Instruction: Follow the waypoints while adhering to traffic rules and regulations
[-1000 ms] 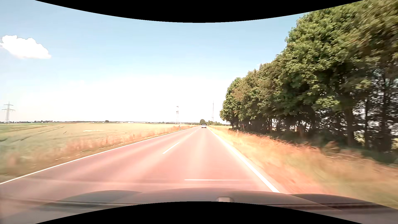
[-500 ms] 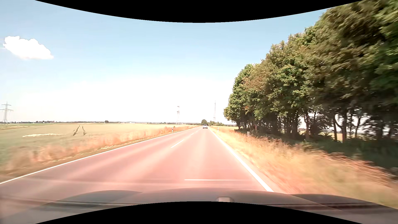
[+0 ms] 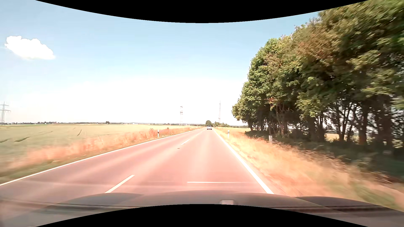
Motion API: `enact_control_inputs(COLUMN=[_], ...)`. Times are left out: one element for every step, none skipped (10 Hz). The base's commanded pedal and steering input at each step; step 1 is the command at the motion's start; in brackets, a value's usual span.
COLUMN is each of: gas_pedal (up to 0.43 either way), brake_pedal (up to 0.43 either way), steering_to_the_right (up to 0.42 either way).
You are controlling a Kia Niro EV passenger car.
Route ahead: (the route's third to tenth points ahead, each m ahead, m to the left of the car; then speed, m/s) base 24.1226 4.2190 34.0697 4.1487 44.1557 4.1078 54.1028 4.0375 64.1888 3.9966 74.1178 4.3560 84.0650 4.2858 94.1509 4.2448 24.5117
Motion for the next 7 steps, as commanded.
enact_control_inputs(gas_pedal=[0.24,0.24,0.24,0.24,0.24,0.24,0.24], brake_pedal=[0.0,0.0,0.0,0.0,0.0,0.0,0.0], steering_to_the_right=[-0.002,-0.003,-0.002,-0.002,-0.003,-0.002,-0.001])
